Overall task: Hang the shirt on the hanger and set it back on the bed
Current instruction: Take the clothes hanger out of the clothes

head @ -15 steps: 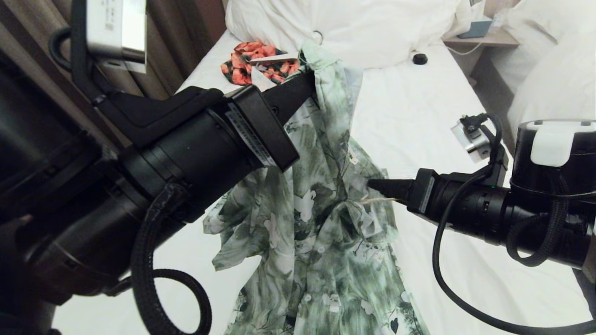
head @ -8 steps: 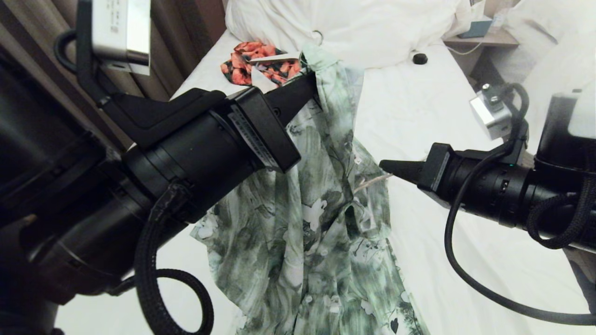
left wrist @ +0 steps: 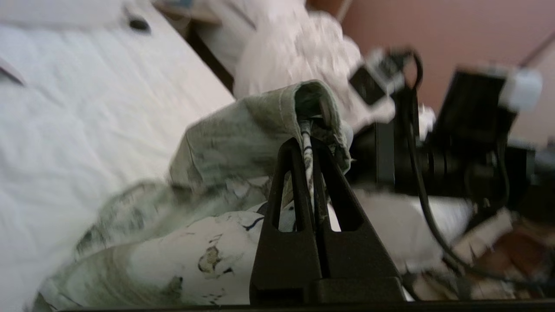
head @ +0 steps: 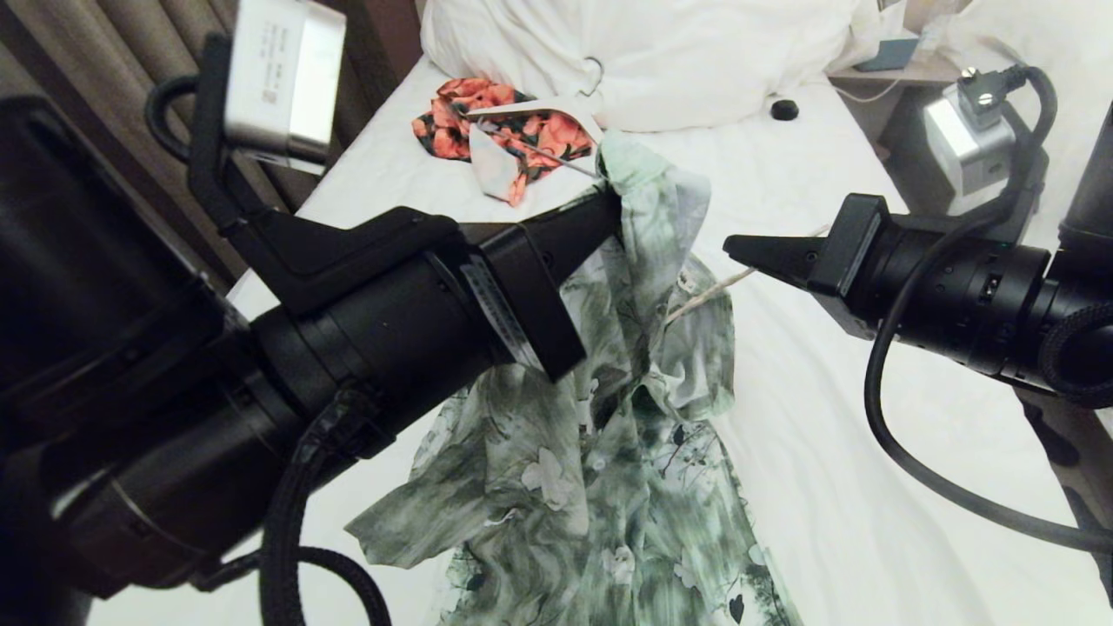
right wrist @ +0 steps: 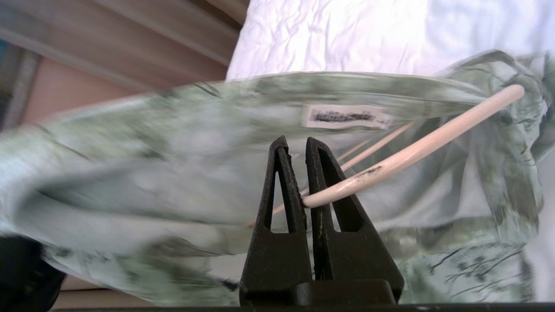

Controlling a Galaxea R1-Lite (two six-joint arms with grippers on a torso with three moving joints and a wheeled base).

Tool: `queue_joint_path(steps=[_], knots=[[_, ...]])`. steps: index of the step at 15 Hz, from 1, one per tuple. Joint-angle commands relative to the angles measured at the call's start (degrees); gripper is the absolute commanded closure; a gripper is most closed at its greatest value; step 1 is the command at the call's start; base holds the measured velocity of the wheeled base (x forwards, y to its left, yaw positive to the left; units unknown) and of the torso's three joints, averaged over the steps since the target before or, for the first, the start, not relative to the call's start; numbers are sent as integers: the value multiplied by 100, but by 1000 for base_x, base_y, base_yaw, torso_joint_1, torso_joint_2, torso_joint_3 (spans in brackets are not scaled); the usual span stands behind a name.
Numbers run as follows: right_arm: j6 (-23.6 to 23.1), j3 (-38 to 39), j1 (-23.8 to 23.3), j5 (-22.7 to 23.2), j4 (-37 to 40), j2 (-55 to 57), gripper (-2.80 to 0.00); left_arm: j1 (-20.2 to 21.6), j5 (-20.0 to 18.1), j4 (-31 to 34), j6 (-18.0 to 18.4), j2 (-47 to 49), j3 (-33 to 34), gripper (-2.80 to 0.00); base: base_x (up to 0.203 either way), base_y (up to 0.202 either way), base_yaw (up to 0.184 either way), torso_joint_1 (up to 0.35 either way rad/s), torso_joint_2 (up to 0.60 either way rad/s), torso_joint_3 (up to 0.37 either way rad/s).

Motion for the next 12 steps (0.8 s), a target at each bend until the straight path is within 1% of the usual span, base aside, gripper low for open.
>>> queue_joint_path(steps=[1, 2, 5, 6, 9, 11, 12], knots=[[-40, -90, -1, 3, 72, -56, 0, -107, -23, 309, 1, -134, -21, 0, 0, 0, 0, 0, 0, 0], [-53, -156, -1, 3, 208, -88, 0, -156, -27, 432, 3, -155, -22, 0, 0, 0, 0, 0, 0, 0], [-54, -220, -1, 11, 300, -193, 0, -173, -25, 434, -6, -61, -7, 0, 0, 0, 0, 0, 0, 0], [-62, -220, -1, 3, 300, -202, 0, -173, -27, 434, 1, -50, 13, -280, 0, 0, 0, 0, 0, 0], [-67, -258, -1, 3, 306, -257, 0, -173, -27, 460, 22, -50, 32, -280, 0, 0, 0, 0, 0, 0], [-121, -291, -1, 0, 309, -278, 0, -132, -27, 460, 303, -60, 94, -280, 0, 0, 0, 0, 0, 0], [-245, -291, -1, -13, 309, -283, 0, -113, -29, 467, 392, -115, 131, -280, 0, 0, 0, 0, 0, 0]])
